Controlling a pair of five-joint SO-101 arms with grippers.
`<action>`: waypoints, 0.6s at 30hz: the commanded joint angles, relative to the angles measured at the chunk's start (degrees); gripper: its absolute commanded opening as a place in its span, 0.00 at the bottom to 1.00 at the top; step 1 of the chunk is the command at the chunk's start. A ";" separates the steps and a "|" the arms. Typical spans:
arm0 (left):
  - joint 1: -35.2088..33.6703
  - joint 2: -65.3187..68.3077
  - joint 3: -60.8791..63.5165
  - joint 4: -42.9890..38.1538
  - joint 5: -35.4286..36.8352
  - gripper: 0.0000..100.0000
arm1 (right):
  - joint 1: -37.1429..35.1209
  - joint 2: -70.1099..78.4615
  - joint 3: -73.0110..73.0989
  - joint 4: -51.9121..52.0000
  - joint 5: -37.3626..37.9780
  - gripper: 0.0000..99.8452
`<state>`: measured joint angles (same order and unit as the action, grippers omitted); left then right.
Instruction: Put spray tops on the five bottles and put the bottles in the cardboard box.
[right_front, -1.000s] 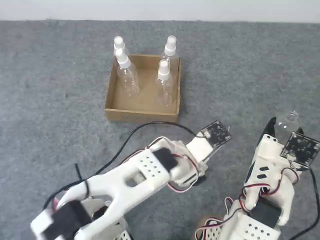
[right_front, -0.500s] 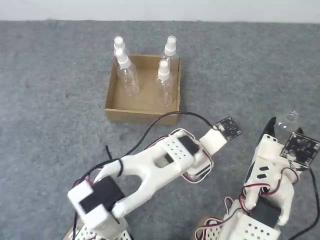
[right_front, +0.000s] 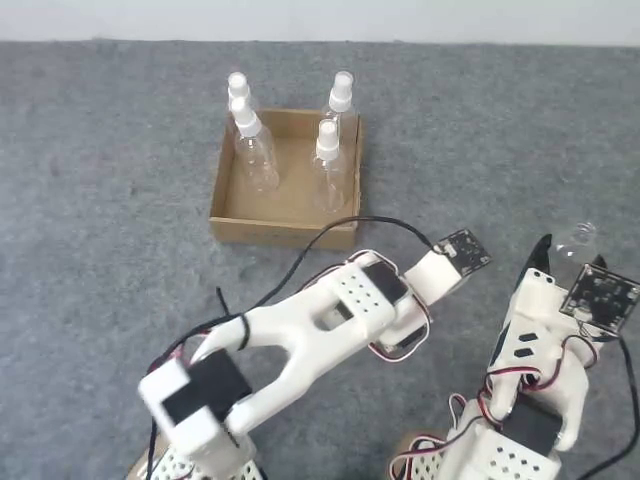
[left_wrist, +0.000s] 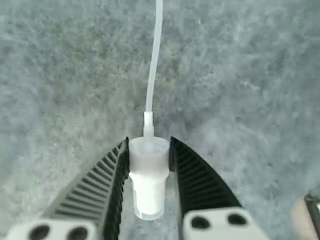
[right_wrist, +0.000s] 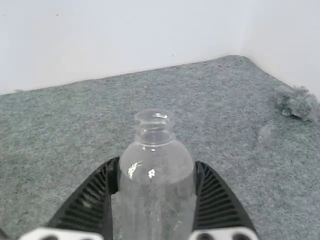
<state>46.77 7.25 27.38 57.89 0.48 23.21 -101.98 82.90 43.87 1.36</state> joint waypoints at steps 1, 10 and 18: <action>-0.26 -10.46 1.63 0.62 0.62 0.01 | 0.40 -0.92 -0.53 -1.19 -0.35 0.02; -0.26 -20.92 3.21 5.63 0.70 0.01 | 0.40 -0.92 -0.44 -1.19 -0.26 0.02; -2.64 -31.38 1.63 12.75 18.81 0.01 | 0.40 -0.92 -0.44 -1.10 -0.18 0.02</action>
<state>45.45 -16.84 32.31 68.09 9.71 23.21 -101.98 82.90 43.87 1.36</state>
